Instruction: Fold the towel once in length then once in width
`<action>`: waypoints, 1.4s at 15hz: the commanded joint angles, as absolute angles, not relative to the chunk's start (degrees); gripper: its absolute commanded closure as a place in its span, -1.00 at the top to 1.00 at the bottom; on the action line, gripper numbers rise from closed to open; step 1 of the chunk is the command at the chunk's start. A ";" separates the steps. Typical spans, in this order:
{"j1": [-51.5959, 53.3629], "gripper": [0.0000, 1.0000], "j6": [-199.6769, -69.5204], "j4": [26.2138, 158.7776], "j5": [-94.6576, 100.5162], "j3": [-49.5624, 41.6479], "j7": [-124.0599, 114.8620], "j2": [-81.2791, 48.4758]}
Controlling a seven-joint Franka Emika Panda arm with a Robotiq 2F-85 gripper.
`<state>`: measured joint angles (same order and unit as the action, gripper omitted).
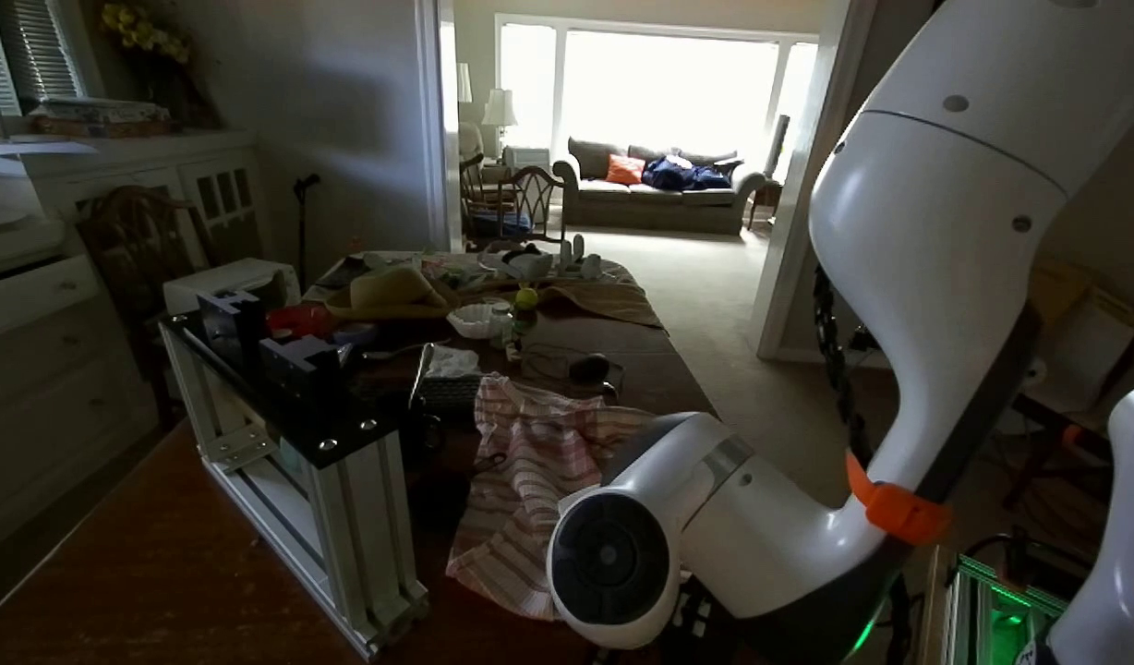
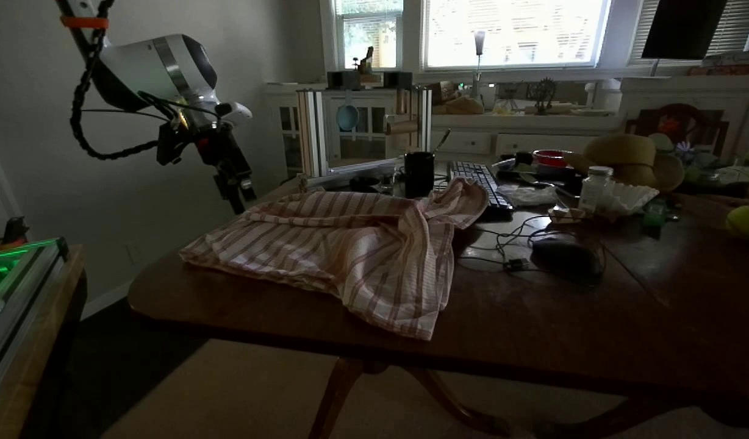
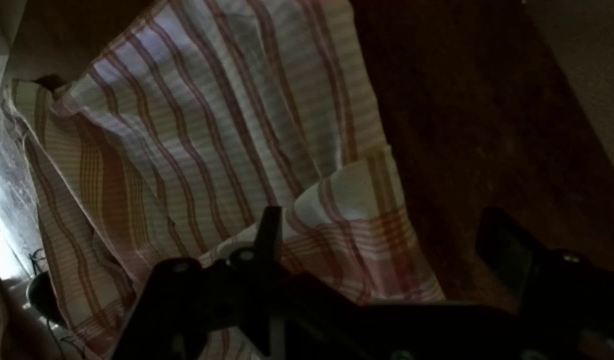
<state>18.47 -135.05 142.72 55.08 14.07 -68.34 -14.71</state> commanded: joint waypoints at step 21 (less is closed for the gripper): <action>13.06 -0.98 -147.65 142.59 62.90 14.41 -59.58 -12.13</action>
<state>16.31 -141.99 140.78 70.00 13.44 -68.83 -16.20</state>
